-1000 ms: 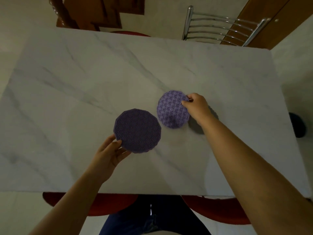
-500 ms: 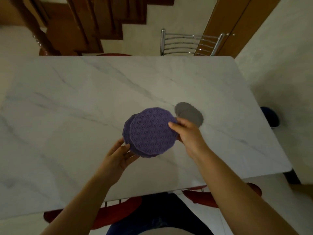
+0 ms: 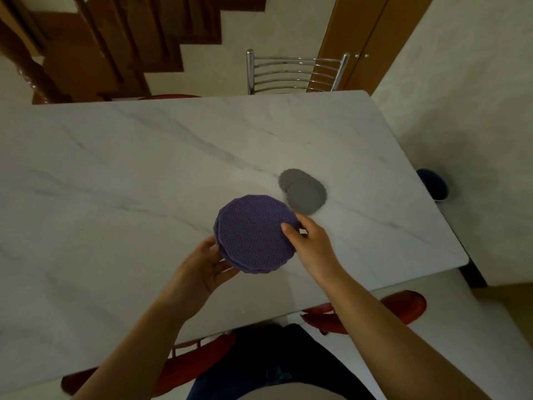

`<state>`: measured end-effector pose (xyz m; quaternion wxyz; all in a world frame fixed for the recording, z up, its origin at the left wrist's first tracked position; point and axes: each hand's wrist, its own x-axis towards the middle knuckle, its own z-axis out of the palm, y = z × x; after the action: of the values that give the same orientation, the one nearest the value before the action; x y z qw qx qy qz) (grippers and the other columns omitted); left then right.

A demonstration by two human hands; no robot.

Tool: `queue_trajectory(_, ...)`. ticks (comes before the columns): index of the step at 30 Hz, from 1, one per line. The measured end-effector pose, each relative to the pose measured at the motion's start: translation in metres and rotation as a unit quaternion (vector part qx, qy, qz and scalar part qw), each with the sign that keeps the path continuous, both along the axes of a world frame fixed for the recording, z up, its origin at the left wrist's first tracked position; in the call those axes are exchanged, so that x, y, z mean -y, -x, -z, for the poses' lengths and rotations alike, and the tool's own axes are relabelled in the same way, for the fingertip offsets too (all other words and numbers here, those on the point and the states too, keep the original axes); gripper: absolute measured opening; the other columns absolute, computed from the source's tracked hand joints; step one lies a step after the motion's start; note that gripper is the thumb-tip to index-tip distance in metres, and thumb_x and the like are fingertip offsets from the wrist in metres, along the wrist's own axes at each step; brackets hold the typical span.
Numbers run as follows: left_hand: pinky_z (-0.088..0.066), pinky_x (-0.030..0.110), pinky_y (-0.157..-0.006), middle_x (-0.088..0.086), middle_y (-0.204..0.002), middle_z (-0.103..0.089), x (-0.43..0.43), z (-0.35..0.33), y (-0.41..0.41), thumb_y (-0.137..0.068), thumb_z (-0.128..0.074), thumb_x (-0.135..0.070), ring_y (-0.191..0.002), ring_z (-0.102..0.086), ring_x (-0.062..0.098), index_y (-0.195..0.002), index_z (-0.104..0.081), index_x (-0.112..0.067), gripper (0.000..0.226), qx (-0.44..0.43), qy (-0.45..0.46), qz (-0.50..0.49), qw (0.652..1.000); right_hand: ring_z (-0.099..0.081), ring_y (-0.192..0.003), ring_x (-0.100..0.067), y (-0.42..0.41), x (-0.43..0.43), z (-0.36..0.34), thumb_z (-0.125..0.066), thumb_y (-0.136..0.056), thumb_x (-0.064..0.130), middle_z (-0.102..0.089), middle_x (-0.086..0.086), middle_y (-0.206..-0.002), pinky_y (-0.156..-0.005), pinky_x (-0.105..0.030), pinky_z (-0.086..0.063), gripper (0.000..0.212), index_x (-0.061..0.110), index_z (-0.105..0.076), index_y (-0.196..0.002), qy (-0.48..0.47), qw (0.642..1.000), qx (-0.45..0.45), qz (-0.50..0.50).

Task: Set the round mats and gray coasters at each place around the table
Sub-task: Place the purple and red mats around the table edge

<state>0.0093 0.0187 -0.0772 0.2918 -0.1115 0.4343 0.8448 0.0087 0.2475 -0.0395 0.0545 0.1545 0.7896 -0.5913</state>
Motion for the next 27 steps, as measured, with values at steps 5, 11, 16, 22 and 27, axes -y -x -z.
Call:
queue_trajectory(5,-0.058,0.036,-0.077,0.009,-0.112,-0.072,-0.019,-0.001,-0.003,-0.085,-0.056,-0.017,-0.095,-0.071,0.026,-0.122,-0.061,-0.014,0.037,0.0,0.001,0.009,1.0,-0.058,-0.092,0.004,-0.01,-0.018,-0.006,-0.062,-0.088,0.035,-0.057,0.018,-0.108,-0.073,-0.01,-0.047,0.032,0.029,-0.052,-0.119,-0.03,0.999,-0.015,0.022)
queue_trajectory(11,-0.059,0.034,-0.075,0.009,-0.112,-0.072,-0.058,-0.007,-0.004,-0.082,-0.059,-0.014,-0.091,-0.071,0.024,-0.12,-0.06,-0.011,0.038,-0.011,0.013,0.007,1.0,-0.056,-0.096,0.005,-0.013,-0.054,-0.011,-0.06,-0.089,0.036,-0.058,0.013,-0.12,-0.08,-0.013,-0.046,0.045,0.028,-0.05,-0.132,-0.04,0.998,-0.034,0.023)
queue_trajectory(16,-0.059,0.033,-0.076,0.008,-0.109,-0.073,-0.109,-0.008,-0.006,-0.082,-0.059,-0.016,-0.09,-0.072,0.022,-0.118,-0.061,-0.011,0.036,-0.019,0.03,-0.002,0.999,-0.058,-0.111,-0.007,-0.015,-0.107,-0.007,-0.058,-0.091,0.031,-0.059,0.005,-0.131,-0.097,-0.03,-0.05,0.048,0.023,-0.047,-0.138,-0.013,0.999,-0.035,0.011)
queue_trajectory(22,-0.058,0.033,-0.077,0.009,-0.117,-0.07,-0.204,-0.006,-0.023,-0.083,-0.059,-0.018,-0.098,-0.07,0.027,-0.121,-0.063,-0.014,0.038,-0.014,0.03,-0.038,0.999,-0.058,-0.113,-0.011,-0.016,-0.205,-0.004,-0.064,-0.088,0.023,-0.062,0.004,-0.122,-0.092,-0.036,-0.052,0.038,0.017,-0.058,-0.125,0.001,0.999,-0.045,0.006)
queue_trajectory(27,-0.059,0.034,-0.077,0.007,-0.12,-0.07,-0.293,-0.004,-0.052,-0.083,-0.055,-0.016,-0.101,-0.07,0.028,-0.126,-0.058,-0.015,0.043,0.007,0.006,-0.089,0.996,-0.06,-0.109,-0.013,-0.015,-0.288,-0.012,-0.065,-0.087,0.019,-0.063,0.004,-0.116,-0.088,-0.038,-0.055,0.028,0.021,-0.06,-0.115,0.011,0.999,-0.03,-0.039)
